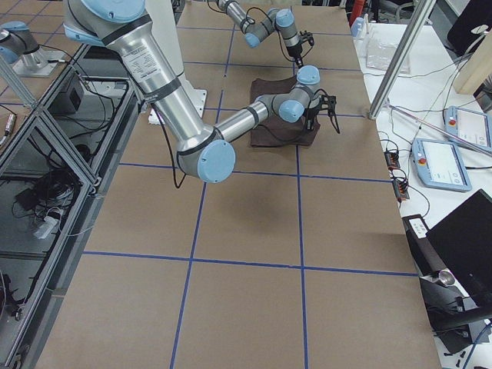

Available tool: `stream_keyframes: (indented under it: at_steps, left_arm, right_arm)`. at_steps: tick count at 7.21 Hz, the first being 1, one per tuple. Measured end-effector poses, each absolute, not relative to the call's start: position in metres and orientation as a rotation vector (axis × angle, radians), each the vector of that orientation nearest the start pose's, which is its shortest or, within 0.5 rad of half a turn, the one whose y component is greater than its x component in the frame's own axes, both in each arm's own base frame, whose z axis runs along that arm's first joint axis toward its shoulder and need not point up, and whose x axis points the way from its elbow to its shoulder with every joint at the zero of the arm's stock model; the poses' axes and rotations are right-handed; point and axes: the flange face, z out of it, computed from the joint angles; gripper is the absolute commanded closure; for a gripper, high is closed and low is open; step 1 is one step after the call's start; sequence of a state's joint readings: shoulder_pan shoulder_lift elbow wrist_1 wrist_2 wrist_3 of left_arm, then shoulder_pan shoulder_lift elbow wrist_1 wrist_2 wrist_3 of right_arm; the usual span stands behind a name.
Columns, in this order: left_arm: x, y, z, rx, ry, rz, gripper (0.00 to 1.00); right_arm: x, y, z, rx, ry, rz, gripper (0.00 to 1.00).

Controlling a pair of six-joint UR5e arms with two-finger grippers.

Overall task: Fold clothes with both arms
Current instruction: 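Release the hem at the collar with both grippers and lift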

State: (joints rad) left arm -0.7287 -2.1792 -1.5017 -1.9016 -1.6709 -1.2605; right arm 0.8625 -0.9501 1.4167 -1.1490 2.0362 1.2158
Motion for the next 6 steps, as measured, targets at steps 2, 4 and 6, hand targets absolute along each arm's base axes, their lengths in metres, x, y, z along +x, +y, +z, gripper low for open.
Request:
stream_keyframes:
  at_steps: [2,4,6]
  left_arm:
    - [0.454,-0.571,0.293,0.358,0.812,-0.344,0.0]
    - [0.453,-0.569,0.288,0.364,0.819,-0.338,0.0]
    - [0.45,-0.565,0.277,0.37,0.839,-0.335,0.0]
  right_arm:
    - [-0.405,-0.61,0.317,0.14,-0.969,0.262,0.0]
    - [-0.404,-0.602,0.313,0.13,-0.986,0.26,0.0]
    - [-0.404,-0.555,0.316,0.083,-1.017,0.263,0.0]
